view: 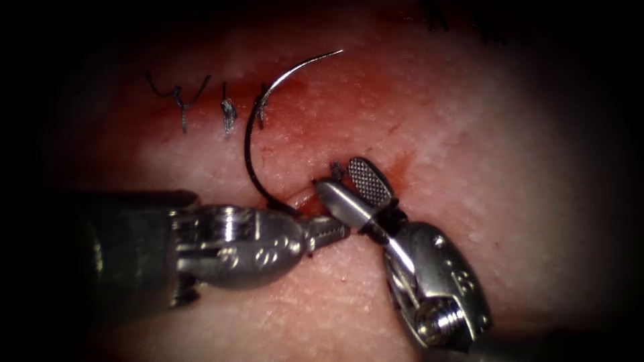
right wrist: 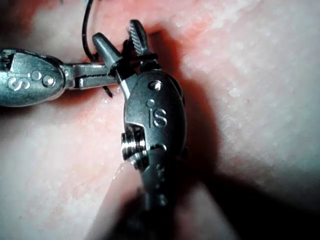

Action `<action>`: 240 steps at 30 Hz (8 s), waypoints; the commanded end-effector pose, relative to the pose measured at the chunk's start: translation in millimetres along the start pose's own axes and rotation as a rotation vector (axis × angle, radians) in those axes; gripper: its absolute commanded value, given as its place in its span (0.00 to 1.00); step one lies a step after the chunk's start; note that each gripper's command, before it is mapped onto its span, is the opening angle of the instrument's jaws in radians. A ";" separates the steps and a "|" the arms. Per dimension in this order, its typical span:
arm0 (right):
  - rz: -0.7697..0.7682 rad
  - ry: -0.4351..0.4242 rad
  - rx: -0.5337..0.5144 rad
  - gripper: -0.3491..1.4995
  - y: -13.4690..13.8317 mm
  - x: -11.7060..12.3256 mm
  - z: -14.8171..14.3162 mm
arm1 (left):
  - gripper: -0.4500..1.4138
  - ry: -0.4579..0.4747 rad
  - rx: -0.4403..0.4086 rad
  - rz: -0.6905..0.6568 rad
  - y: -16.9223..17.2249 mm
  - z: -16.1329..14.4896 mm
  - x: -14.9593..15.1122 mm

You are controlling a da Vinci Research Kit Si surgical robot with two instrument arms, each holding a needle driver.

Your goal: Wound Closure

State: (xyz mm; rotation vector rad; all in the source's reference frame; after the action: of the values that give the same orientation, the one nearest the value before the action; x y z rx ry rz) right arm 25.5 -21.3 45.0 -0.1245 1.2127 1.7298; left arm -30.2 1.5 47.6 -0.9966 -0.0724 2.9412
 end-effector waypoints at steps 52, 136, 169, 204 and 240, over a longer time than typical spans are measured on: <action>-0.479 -0.088 0.325 0.00 1.5 -4.2 -1.2 | 0.00 -0.054 0.058 -0.096 -14.0 1.7 -8.2; -0.561 -0.435 0.739 0.69 -3.0 0.2 8.8 | 0.00 0.006 0.298 -0.113 -9.8 -10.1 2.6; -0.656 -0.267 0.691 0.75 -2.2 2.5 8.1 | 0.00 -0.010 0.295 -0.078 -6.5 -13.1 1.2; -0.692 -0.241 0.617 0.75 9.5 5.9 -0.7 | 0.90 0.258 -0.003 -0.178 8.6 -18.9 -4.7; -0.670 -0.292 0.673 0.72 7.7 3.1 -0.9 | 0.71 0.030 -0.503 -0.504 14.3 -11.6 -7.4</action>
State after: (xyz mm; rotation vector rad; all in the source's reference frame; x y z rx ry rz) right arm 17.1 -19.8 47.3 0.1175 1.2732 0.6888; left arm -17.0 -12.0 40.6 -0.8923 -0.9528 2.4825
